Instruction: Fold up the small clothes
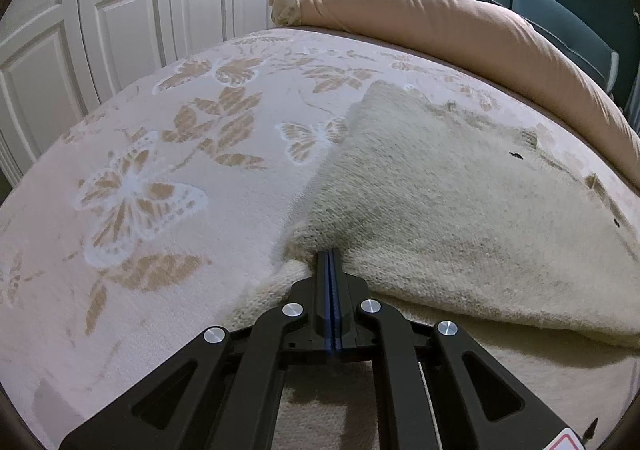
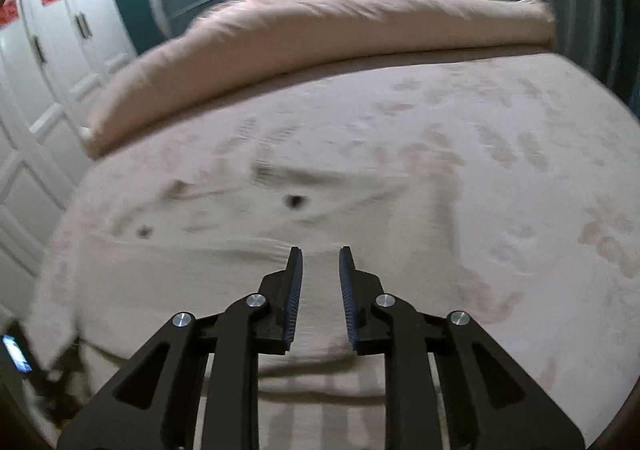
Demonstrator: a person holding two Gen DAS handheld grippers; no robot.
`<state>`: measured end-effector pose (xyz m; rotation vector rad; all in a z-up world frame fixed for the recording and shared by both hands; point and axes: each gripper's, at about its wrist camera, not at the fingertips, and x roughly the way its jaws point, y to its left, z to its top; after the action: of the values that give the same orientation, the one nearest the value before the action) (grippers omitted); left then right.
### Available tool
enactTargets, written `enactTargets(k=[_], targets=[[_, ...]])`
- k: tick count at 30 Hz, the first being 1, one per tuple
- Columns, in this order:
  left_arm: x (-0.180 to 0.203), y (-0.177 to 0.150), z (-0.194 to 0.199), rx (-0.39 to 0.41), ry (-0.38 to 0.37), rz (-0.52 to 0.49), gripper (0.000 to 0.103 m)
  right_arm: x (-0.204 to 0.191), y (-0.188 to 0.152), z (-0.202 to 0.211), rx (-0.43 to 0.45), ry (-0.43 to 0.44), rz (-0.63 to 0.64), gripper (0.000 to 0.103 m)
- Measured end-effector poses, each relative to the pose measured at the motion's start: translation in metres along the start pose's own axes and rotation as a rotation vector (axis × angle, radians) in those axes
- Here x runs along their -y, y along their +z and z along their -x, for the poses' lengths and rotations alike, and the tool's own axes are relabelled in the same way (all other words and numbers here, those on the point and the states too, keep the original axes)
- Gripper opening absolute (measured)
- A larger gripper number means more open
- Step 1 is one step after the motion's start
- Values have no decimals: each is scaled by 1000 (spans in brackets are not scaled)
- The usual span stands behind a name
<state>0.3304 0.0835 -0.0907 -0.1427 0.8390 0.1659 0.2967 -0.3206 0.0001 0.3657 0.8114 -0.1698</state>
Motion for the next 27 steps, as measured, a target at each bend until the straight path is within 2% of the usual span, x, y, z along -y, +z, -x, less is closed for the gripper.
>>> enactTargets(k=[3, 6, 7, 8, 11, 15, 16, 18, 21, 23, 25, 27], targets=[[0, 0, 0, 0, 0, -1, 7, -19, 2, -16, -43, 56, 51, 19], [-1, 0, 0, 1, -4, 1, 7, -23, -10, -62, -167, 9, 104, 19], [-1, 0, 0, 1, -4, 2, 7, -18, -17, -73, -201, -15, 103, 15], [-1, 0, 0, 2, -4, 2, 7, -12, -20, -82, -210, -14, 100, 14], [-1, -1, 0, 3, -1, 0, 7, -8, -9, -78, -197, 0, 38, 14], [1, -1, 0, 4, 2, -2, 7, -10, -4, -53, -115, -7, 31, 19], [0, -1, 0, 3, 1, -1, 7, -6, -7, -55, -120, -20, 23, 19], [0, -1, 0, 3, 0, 0, 7, 8, -18, -80, -194, -60, 14, 17], [0, -1, -1, 3, 0, 1, 7, 13, -17, -74, -172, -32, -14, 17], [1, 0, -1, 2, 0, 1, 7, 12, -11, -59, -171, -29, -68, 23], [1, 0, 0, 0, 1, 1, 7, 14, -12, -28, -131, -15, -103, 40], [-1, 2, 2, -7, -12, 12, 7, 23, -27, 12, -85, -1, -130, 47]])
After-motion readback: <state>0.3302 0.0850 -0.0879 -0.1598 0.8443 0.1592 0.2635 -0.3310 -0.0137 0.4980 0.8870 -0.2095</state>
